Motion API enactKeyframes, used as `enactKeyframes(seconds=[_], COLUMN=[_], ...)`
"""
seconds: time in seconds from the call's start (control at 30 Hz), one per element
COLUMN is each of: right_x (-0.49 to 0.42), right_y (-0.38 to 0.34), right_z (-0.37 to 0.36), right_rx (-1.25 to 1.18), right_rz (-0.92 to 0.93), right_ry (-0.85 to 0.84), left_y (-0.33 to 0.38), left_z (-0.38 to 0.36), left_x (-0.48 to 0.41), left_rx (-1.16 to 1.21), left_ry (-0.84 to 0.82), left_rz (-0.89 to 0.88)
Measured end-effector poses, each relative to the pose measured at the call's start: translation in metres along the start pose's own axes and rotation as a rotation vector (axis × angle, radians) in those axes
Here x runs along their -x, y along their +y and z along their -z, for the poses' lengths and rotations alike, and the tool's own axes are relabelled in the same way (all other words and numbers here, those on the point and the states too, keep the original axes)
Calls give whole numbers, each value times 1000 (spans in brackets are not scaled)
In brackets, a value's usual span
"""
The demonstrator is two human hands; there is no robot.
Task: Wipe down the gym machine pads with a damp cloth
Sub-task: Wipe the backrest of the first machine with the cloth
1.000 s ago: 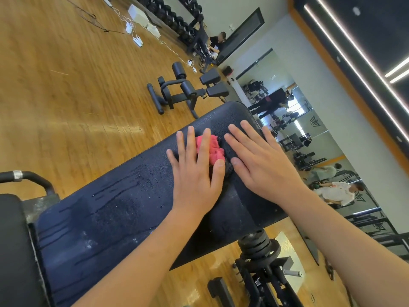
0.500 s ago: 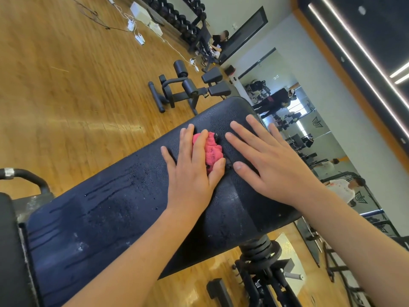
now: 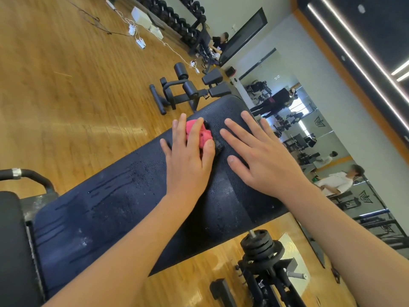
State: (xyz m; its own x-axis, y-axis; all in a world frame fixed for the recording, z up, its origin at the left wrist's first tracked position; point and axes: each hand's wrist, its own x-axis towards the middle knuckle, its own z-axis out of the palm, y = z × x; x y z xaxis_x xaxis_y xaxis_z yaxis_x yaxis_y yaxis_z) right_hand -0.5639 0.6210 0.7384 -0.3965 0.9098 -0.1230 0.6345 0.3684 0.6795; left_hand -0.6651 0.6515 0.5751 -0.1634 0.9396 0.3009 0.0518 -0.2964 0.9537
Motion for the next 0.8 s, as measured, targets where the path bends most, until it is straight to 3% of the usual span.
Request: enactKeyframes(seconds=[0.43,0.6,0.8], right_x=[-1,-1,-2], right_y=[2,1,1], right_z=[0,1,1], right_rx=[8,-3,0], right_rz=[0,1,0], right_ry=[-3,9,28], left_y=[16,21,22], left_z=[-1,2,0], left_x=[34,11,-19], left_rx=[103,217,190], left_ry=[5,10,47], left_rz=[59,86,85])
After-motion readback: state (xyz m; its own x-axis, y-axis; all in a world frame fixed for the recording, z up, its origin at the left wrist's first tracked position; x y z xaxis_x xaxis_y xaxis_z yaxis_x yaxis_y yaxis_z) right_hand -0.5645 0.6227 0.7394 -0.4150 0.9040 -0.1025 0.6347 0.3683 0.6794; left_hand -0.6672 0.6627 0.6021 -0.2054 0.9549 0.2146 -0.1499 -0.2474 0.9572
